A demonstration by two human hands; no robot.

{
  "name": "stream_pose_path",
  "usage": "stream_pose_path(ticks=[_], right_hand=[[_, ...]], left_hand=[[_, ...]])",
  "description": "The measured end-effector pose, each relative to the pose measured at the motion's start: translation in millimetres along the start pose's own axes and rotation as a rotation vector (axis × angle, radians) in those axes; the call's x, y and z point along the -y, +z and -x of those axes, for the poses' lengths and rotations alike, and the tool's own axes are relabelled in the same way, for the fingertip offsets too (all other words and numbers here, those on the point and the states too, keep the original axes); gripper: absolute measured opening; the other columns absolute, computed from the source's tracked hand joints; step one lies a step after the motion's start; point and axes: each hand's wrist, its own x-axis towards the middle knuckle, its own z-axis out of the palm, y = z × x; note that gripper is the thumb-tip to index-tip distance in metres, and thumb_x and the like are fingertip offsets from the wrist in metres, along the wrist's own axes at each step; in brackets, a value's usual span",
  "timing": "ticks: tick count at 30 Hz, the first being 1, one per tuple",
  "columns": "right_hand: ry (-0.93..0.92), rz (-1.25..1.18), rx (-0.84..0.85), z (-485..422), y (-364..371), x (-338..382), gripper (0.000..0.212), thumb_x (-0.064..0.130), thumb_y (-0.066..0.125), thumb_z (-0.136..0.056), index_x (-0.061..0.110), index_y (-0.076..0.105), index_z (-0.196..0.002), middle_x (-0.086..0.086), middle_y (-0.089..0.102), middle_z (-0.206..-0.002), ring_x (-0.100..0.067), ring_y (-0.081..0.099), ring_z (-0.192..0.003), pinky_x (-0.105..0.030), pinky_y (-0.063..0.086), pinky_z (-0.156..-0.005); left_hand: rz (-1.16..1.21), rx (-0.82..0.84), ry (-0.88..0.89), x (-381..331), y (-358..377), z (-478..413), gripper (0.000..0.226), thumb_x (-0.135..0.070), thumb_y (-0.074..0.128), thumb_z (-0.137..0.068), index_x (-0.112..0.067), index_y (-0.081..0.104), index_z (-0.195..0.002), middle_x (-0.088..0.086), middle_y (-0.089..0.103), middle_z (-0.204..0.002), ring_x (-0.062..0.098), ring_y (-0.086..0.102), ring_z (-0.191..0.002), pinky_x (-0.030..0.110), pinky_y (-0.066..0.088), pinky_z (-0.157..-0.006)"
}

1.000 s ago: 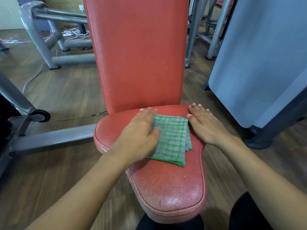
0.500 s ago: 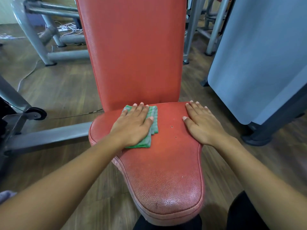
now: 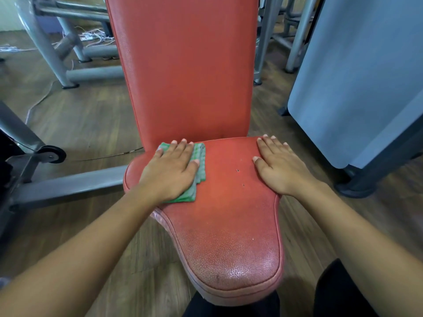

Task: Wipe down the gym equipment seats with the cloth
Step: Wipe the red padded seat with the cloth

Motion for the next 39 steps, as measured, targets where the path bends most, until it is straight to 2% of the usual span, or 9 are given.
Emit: stream_pose_path(ticks=[5,9,13,17,25,29,32,35,39], right_hand=[[-0.026,-0.104,-0.011,10.3,-6.8,15.6,0.058,0.033,0.024,-0.103,0.013,0.004,-0.154,-0.004,-0.002,-0.161,-0.013,-0.004,-0.148,-0.028,-0.006,-0.116],[-0.096,-0.1,0.039,17.8,-3.6,34.3,0.057,0.035,0.021,-0.103,0.014,0.005,-0.154,-0.002,-0.002,-0.161,-0.011,-0.004,-0.147,-0.028,-0.007,-0.117],[-0.092,-0.035,0.042,18.1,2.6,35.8,0.057,0.036,0.019,-0.103,0.014,0.006,-0.154,-0.002,-0.002,-0.161,-0.011,-0.006,-0.147,-0.028,-0.009,-0.116],[-0.077,-0.015,0.052,17.7,2.8,38.1,0.057,0.035,0.018,-0.103,0.014,0.004,-0.154,-0.001,-0.004,-0.161,-0.01,-0.007,-0.147,-0.029,-0.009,-0.117],[-0.083,-0.014,0.053,16.3,3.0,36.3,0.058,0.035,0.02,-0.103,0.014,0.003,-0.154,-0.001,-0.005,-0.161,-0.01,-0.009,-0.147,-0.029,-0.01,-0.117],[-0.079,-0.009,0.065,16.6,2.6,37.7,0.057,0.034,0.019,-0.103,0.014,0.002,-0.154,-0.001,-0.006,-0.161,-0.01,-0.009,-0.147,-0.029,-0.01,-0.117],[-0.073,-0.007,0.069,16.4,2.1,38.6,0.058,0.034,0.019,-0.103,0.014,0.002,-0.154,-0.001,-0.007,-0.161,-0.01,-0.01,-0.147,-0.03,-0.01,-0.118],[-0.072,-0.016,0.066,17.6,1.7,37.4,0.058,0.035,0.019,-0.103,0.015,0.002,-0.154,0.0,-0.007,-0.161,-0.009,-0.009,-0.147,-0.029,-0.01,-0.118],[-0.079,-0.023,0.059,17.9,2.5,35.2,0.057,0.035,0.019,-0.103,0.016,0.002,-0.154,0.001,-0.006,-0.161,-0.009,-0.009,-0.147,-0.028,-0.011,-0.116]], left_hand=[[0.109,-0.01,0.085,-40.2,5.4,3.3,0.056,-0.039,0.016,-0.102,-0.019,0.005,-0.153,-0.001,-0.002,-0.161,0.013,-0.005,-0.147,0.035,-0.004,-0.118],[0.193,-0.046,0.229,-22.8,6.0,49.0,0.075,-0.061,-0.001,-0.084,-0.029,0.006,-0.152,-0.011,-0.002,-0.159,0.0,-0.009,-0.143,0.021,-0.011,-0.114],[0.088,-0.091,0.092,15.4,3.4,46.3,0.09,-0.061,-0.01,-0.073,-0.026,0.012,-0.152,-0.008,0.006,-0.16,0.005,-0.002,-0.145,0.026,-0.005,-0.116],[0.02,-0.068,-0.029,-0.3,1.5,26.0,0.078,-0.05,-0.001,-0.082,-0.021,0.008,-0.153,-0.002,0.003,-0.161,0.013,-0.002,-0.147,0.035,-0.001,-0.118],[0.275,-0.106,0.183,-13.6,8.2,84.1,0.074,-0.063,-0.003,-0.078,-0.041,0.004,-0.148,-0.026,-0.006,-0.152,-0.012,-0.016,-0.138,0.015,-0.016,-0.111],[0.07,-0.148,0.0,23.3,5.9,49.4,0.085,-0.06,-0.005,-0.077,-0.026,0.016,-0.152,-0.007,0.008,-0.16,0.007,0.0,-0.146,0.029,-0.004,-0.116],[-0.023,-0.076,-0.095,7.9,4.3,14.8,0.07,-0.051,0.004,-0.091,-0.019,0.008,-0.153,0.0,0.004,-0.161,0.016,0.001,-0.147,0.038,0.002,-0.118],[0.072,-0.026,0.066,-21.8,6.1,17.1,0.058,-0.044,0.012,-0.1,-0.024,0.004,-0.153,-0.004,-0.002,-0.161,0.011,-0.006,-0.147,0.035,-0.003,-0.119],[0.067,-0.044,0.177,4.6,2.3,44.5,0.082,-0.061,-0.007,-0.076,-0.033,0.008,-0.152,-0.011,0.001,-0.16,0.004,-0.004,-0.145,0.027,-0.005,-0.117]])
